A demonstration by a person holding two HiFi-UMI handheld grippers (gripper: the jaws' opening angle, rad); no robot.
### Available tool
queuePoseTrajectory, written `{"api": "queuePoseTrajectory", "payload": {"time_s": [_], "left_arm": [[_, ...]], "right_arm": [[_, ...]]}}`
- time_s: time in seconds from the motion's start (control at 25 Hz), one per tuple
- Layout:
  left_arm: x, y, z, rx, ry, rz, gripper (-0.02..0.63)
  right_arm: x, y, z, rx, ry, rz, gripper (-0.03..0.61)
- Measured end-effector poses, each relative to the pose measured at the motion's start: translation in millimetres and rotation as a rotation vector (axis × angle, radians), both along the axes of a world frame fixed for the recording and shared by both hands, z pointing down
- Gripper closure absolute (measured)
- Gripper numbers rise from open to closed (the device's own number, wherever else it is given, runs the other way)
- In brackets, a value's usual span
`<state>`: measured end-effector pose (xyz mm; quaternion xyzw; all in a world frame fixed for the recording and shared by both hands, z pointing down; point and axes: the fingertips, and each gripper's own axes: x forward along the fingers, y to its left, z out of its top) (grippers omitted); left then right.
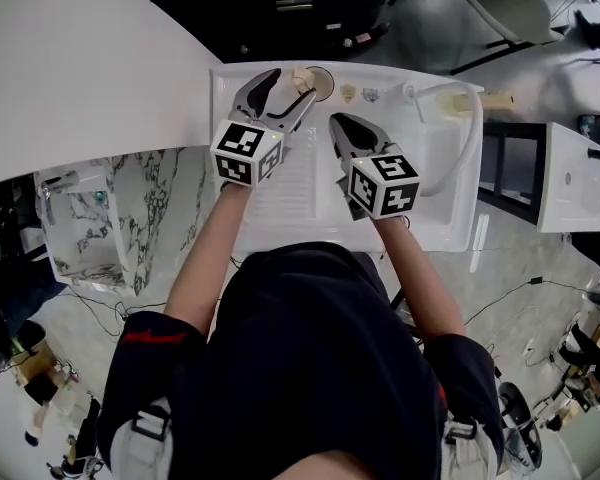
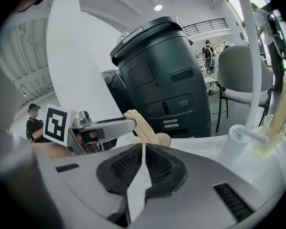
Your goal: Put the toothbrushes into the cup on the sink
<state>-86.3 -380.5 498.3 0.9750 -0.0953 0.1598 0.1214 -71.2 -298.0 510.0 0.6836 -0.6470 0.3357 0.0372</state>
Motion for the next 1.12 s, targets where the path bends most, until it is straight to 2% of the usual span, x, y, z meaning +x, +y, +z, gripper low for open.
{"api": "queuePoseTrajectory", "payload": {"time_s": [0.36, 0.84, 1.0, 1.12], "left_arm": [[-29.3, 17.6, -6.2, -0.008, -0.010, -0.021, 0.341], [-61.8, 47.3, -17.5, 0.022, -0.009, -0.105, 0.493], [-65.2, 54.2, -21.0, 0.035, -0.013, -0.157, 0.554], [-70.2, 61.7, -21.8, 0.029, -0.014, -0.202, 0.577]], "right_arm": [[-12.7, -0.4, -7.7, 0.021, 0.001, -0.074, 0.534], [-37.7, -0.6, -22.1, 0.055, 0.022, -0.245, 0.534], [-43.5, -1.1, -26.1, 0.070, 0.027, -0.296, 0.534], [-47.6, -2.9, -30.9, 0.092, 0.034, -0.338, 0.534]]}}
